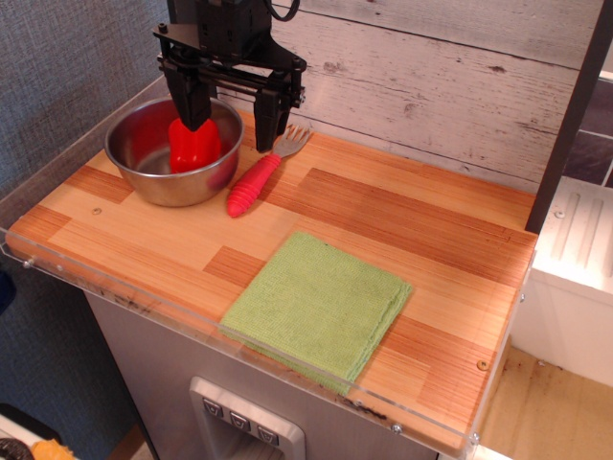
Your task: Move red pepper to above green towel
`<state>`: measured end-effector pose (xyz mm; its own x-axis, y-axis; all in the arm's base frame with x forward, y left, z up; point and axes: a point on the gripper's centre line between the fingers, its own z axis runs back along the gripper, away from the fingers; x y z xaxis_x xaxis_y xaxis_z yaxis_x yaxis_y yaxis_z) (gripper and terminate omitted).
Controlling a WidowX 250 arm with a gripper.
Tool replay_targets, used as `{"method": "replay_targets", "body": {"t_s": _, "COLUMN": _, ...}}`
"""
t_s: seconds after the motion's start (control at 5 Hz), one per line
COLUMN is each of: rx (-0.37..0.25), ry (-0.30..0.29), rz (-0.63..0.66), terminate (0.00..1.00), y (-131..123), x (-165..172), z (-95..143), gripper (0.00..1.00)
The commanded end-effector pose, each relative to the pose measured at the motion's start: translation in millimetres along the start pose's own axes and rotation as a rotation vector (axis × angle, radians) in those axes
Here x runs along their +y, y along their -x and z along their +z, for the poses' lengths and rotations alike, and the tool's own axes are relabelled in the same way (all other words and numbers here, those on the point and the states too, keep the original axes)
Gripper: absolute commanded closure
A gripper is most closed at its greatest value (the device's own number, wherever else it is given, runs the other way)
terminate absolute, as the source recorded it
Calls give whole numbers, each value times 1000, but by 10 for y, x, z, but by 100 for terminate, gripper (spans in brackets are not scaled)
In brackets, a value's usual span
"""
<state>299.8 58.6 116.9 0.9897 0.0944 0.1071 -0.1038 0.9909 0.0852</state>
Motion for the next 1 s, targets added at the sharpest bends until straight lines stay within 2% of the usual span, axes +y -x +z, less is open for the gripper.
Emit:
{"method": "replay_targets", "body": {"t_s": 0.0, "rx": 0, "ry": 0, "rz": 0, "terminate": 0, "y": 0, "x": 0, "z": 0, "gripper": 0}}
{"method": "replay_targets", "body": {"t_s": 0.2, "rx": -20, "ry": -25, "rz": 50, "terminate": 0, "y": -149, "x": 269, "z": 9, "gripper": 0}}
{"method": "replay_targets", "body": {"t_s": 0.6, "rx": -69, "ry": -40, "rz": 256, "terminate": 0, "y": -489, "x": 881, "z": 106, "gripper": 0}}
{"method": "replay_targets", "body": {"t_s": 0.8, "rx": -49, "ry": -28, "rz": 296, "terminate": 0, "y": -520, "x": 932, "z": -54, "gripper": 0}}
